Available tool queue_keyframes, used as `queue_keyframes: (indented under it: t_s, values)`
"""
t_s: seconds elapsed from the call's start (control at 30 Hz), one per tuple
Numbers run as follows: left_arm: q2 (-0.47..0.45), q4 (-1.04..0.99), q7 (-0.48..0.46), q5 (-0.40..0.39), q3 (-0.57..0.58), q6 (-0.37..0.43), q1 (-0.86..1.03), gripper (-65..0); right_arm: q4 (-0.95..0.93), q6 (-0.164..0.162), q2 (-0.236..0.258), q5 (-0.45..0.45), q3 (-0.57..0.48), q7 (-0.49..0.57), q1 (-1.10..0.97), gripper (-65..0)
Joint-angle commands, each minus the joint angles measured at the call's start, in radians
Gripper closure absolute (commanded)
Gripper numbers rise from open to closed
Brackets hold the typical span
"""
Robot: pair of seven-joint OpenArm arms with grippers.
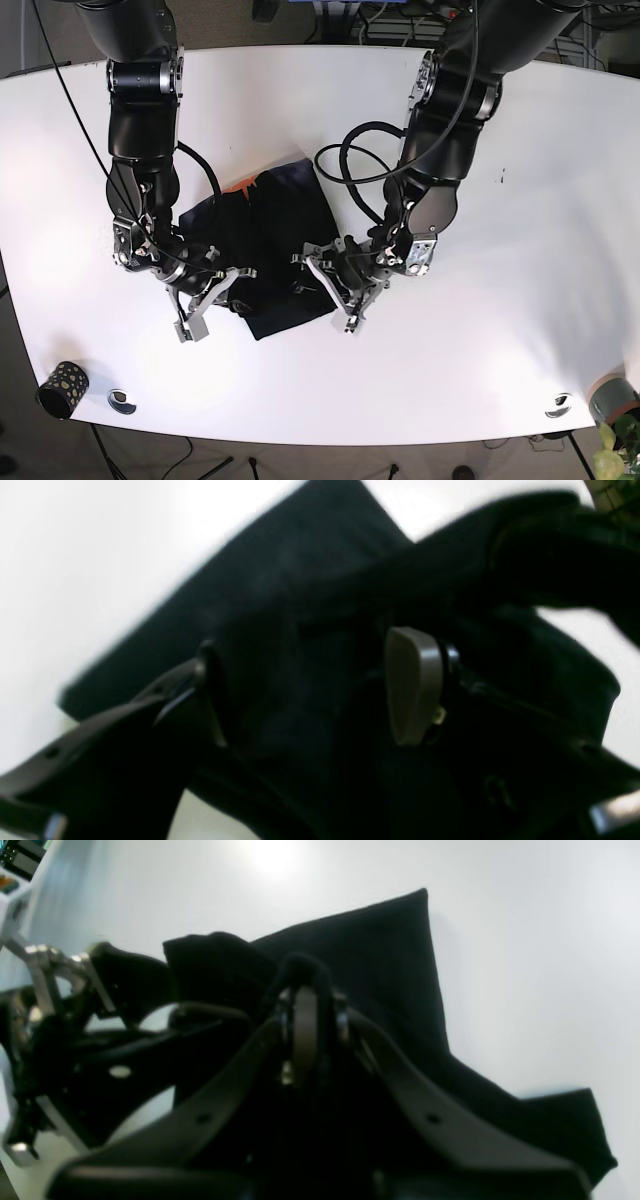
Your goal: Fold the T-shirt properly
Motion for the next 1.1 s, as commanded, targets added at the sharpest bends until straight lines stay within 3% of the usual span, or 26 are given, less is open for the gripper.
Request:
queue_keyframes:
  t_s: [0.0,0.2,0.3,0.47,0.83,1.07]
  values:
    - [0.010,0.019,-0.023,-0.012,0.000,-0.007,-0.033,-36.7,0.019,0.006,0.009,0.023,0.005,0.025,0.028,0.0]
    - [0.010,0.019,-0.023,-0.009,0.000,-0.006,-0.033,-8.9,0.042,0.006,0.009,0.023,0.005,0.025,0.016,0.0]
    - [-0.006,0.020,-0.023,-0.009,0.000,-0.006,-0.033,0.0,0.061,0.006,0.009,0.020,0.005,0.025,0.016,0.0]
    - [-0.009,0.036,-0.023,-0.016,0.000,-0.007,-0.015,0.0,0.062,0.003,0.009,0.022,0.005,0.025,0.016,0.0]
    - [-0.036,0.342,-0.020,-0.009,0.006,-0.007,0.069,0.0,0.207,0.003,0.009,0.022,0.000,0.020,0.016,0.0]
    - [-0.071,0.352,-0.022,-0.009,-0.013,-0.006,0.068,0.0,0.168,0.003,-0.002,0.017,-0.003,0.025,0.054,0.0]
